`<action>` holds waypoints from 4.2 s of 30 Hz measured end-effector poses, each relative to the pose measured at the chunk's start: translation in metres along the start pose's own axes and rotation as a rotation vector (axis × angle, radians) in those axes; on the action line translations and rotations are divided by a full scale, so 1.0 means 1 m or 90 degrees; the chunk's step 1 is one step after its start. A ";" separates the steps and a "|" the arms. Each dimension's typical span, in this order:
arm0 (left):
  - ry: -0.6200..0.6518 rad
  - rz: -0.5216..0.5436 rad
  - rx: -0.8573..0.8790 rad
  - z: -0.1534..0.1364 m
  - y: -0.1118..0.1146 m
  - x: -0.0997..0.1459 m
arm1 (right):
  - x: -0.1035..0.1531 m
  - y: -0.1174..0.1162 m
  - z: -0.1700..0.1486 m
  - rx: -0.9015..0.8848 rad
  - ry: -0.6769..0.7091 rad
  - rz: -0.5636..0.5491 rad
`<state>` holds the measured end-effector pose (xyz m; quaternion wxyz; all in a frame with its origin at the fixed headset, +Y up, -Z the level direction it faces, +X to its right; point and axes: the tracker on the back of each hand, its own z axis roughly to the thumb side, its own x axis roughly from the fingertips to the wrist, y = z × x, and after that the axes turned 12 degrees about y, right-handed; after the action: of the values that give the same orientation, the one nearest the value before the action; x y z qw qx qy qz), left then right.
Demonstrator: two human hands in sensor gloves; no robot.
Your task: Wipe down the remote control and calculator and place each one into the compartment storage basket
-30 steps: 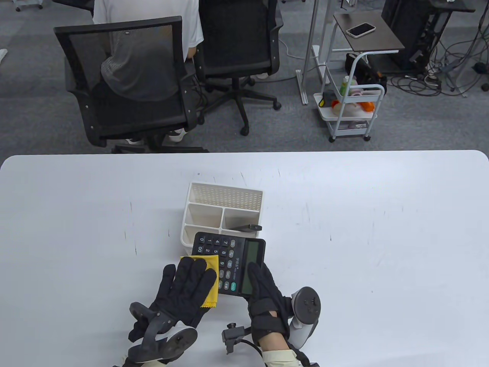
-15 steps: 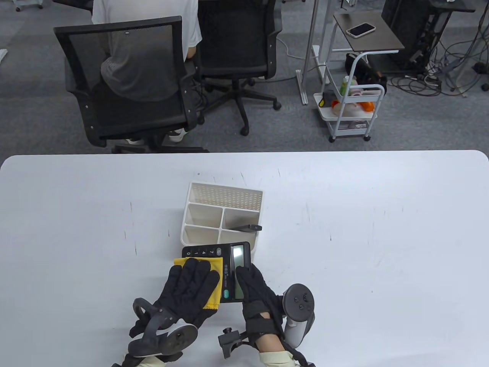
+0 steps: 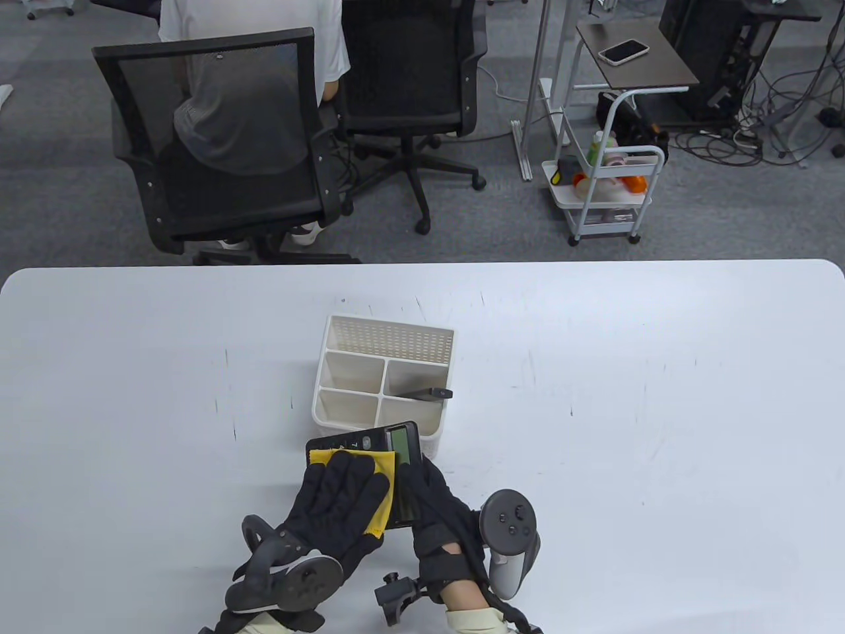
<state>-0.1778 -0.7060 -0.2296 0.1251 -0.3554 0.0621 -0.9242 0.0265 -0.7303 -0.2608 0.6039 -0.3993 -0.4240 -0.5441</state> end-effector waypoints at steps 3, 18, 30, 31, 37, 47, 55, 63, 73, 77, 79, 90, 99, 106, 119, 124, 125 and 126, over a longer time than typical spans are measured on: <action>-0.025 0.003 -0.002 -0.007 -0.002 0.003 | 0.000 -0.002 0.003 0.013 0.012 0.013; -0.053 -0.004 0.017 -0.015 -0.008 0.009 | 0.000 0.010 0.001 -0.024 0.031 -0.063; 0.031 -0.031 -0.141 0.020 -0.003 -0.003 | 0.001 0.004 0.001 -0.050 0.027 -0.043; 0.028 -0.024 -0.147 0.019 -0.003 -0.003 | 0.001 0.004 0.001 -0.056 0.025 -0.045; -0.007 -0.002 -0.226 0.017 -0.008 -0.001 | 0.002 0.012 0.001 -0.083 0.006 -0.098; -0.093 0.041 -0.044 -0.005 -0.015 0.006 | 0.000 0.019 0.003 -0.073 0.015 -0.095; -0.178 0.033 0.052 -0.035 -0.014 0.018 | 0.000 0.002 0.012 0.018 0.067 0.010; -0.174 0.047 0.171 -0.040 -0.011 0.016 | 0.000 -0.013 0.009 0.082 0.095 0.090; -0.120 0.084 0.187 -0.030 -0.014 0.013 | -0.001 -0.017 0.009 0.096 0.110 0.117; -0.174 0.037 0.188 -0.043 -0.007 0.019 | -0.002 -0.011 0.010 0.086 0.105 0.100; -0.201 0.018 0.193 -0.050 -0.002 0.023 | -0.004 -0.007 0.012 0.102 0.119 0.080; -0.156 0.074 0.256 -0.042 -0.008 0.018 | -0.004 -0.014 0.016 0.155 0.156 0.120; -0.164 0.080 0.275 -0.048 -0.007 0.021 | -0.001 -0.023 0.014 0.174 0.173 0.148; -0.218 -0.009 0.350 -0.070 -0.002 0.029 | -0.007 -0.008 0.014 0.104 0.157 0.121; -0.234 -0.045 0.469 -0.080 -0.004 0.034 | -0.014 0.005 0.014 0.054 0.162 0.129; -0.191 -0.018 0.460 -0.066 -0.005 0.024 | -0.012 -0.007 0.015 0.100 0.179 0.203; -0.190 -0.007 0.458 -0.064 -0.005 0.023 | -0.011 -0.009 0.016 0.106 0.181 0.208; -0.188 0.022 0.459 -0.062 -0.005 0.022 | -0.010 -0.013 0.017 0.123 0.187 0.214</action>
<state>-0.2364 -0.7054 -0.2599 0.2649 -0.4166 -0.2792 -0.8236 0.0116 -0.7121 -0.2643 0.7766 -0.3211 -0.3090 -0.4454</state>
